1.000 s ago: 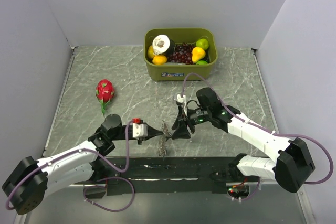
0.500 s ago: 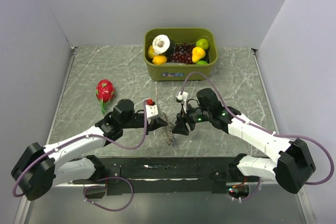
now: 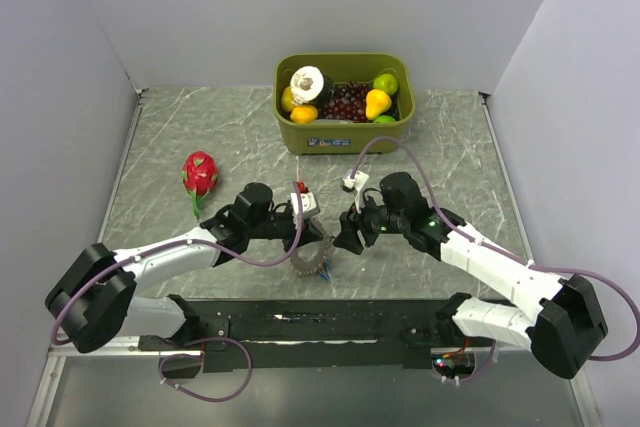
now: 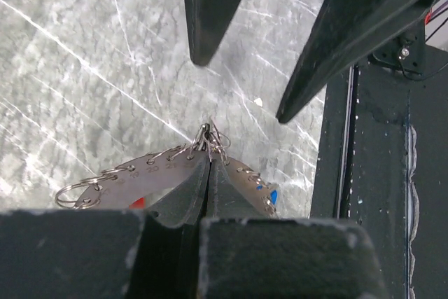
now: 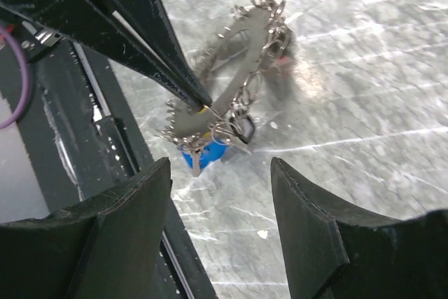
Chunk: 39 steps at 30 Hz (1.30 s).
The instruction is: Put the keys on the keyring
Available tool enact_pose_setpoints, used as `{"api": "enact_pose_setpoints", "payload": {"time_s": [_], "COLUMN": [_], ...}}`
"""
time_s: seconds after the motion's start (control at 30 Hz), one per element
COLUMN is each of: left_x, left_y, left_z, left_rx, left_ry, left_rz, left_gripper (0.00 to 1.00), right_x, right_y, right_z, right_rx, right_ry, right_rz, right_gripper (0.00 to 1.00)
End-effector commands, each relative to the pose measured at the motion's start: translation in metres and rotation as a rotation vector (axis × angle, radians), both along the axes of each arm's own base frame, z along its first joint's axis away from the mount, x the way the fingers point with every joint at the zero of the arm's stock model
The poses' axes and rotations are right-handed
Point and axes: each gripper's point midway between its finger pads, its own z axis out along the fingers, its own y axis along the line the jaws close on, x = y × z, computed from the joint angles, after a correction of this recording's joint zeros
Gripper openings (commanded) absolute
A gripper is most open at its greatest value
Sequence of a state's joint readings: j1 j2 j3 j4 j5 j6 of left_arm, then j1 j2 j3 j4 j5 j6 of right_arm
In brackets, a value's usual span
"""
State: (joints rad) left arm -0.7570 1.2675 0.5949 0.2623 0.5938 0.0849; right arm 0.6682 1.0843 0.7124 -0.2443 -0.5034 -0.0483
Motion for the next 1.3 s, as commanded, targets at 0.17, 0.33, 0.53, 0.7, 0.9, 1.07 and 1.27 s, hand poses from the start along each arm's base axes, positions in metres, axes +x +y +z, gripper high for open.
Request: {"api": "enact_pose_setpoints", "payload": {"time_s": [0.17, 0.33, 0.53, 0.7, 0.9, 1.07, 1.27], "left_x": [-0.005, -0.005, -0.012, -0.017, -0.024, -0.028, -0.028], "left_y": [-0.002, -0.001, -0.003, 0.0, 0.003, 0.006, 0.006], "left_z": [0.02, 0.018, 0.022, 0.03, 0.036, 0.043, 0.046], "left_rx": [-0.079, -0.059, -0.088, -0.122, -0.155, -0.18, -0.186], "left_ry": [-0.099, -0.087, -0.108, -0.148, -0.18, -0.204, -0.221], "left_rz": [-0.042, -0.043, -0.086, -0.101, -0.114, -0.119, -0.123], "left_gripper": [0.01, 0.01, 0.01, 0.01, 0.01, 0.01, 0.01], "right_x": [0.006, -0.008, -0.023, -0.027, -0.02, -0.02, -0.033], "right_y": [-0.004, 0.009, 0.02, 0.022, 0.02, 0.018, 0.024], "right_z": [0.026, 0.024, 0.025, 0.023, 0.011, 0.005, 0.011], "right_rx": [0.078, 0.114, 0.169, 0.176, 0.131, 0.104, 0.138], "right_ry": [-0.105, -0.051, -0.019, 0.002, 0.034, 0.028, 0.017], "right_rz": [-0.022, 0.093, 0.201, 0.23, 0.18, 0.154, 0.205], "right_gripper": [0.65, 0.58, 0.52, 0.46, 0.37, 0.44, 0.45]}}
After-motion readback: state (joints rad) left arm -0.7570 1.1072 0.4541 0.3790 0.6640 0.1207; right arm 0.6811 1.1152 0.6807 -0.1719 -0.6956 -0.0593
